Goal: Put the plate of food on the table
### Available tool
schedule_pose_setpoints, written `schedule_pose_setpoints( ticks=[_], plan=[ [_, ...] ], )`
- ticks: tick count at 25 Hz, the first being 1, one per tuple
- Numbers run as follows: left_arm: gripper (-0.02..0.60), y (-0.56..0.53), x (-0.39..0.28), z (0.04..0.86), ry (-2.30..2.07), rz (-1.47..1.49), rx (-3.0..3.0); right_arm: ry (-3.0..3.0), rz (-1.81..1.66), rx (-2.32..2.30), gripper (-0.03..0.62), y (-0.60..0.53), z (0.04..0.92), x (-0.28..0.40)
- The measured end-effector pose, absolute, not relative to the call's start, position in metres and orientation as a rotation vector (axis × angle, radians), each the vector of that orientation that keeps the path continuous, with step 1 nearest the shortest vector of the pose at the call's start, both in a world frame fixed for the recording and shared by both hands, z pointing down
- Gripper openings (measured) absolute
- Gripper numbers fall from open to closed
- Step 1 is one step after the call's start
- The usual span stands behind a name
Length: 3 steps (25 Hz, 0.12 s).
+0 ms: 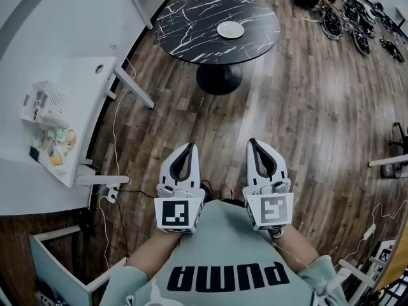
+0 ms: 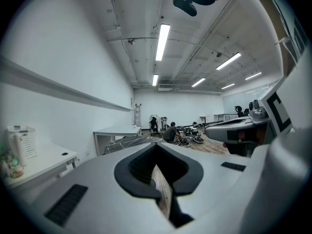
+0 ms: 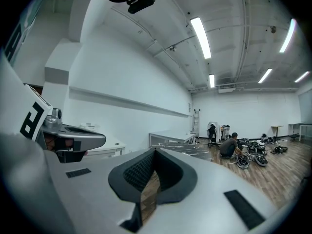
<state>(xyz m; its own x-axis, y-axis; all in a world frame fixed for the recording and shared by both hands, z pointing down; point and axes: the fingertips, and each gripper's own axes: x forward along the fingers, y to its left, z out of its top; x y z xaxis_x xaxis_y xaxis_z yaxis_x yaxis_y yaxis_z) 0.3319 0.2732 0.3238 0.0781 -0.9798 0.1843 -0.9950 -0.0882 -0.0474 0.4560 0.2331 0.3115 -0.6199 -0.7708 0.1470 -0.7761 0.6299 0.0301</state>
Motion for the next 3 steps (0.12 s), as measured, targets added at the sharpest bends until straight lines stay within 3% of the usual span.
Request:
schedule_pose_setpoints(
  ticks=[3],
  plan=[
    [0.006, 0.2707, 0.3328, 0.3218, -2.058, 0.251, 2.248, -2.69, 0.056, 1.281, 0.006, 0.2278, 0.3006, 0.4536]
  ],
)
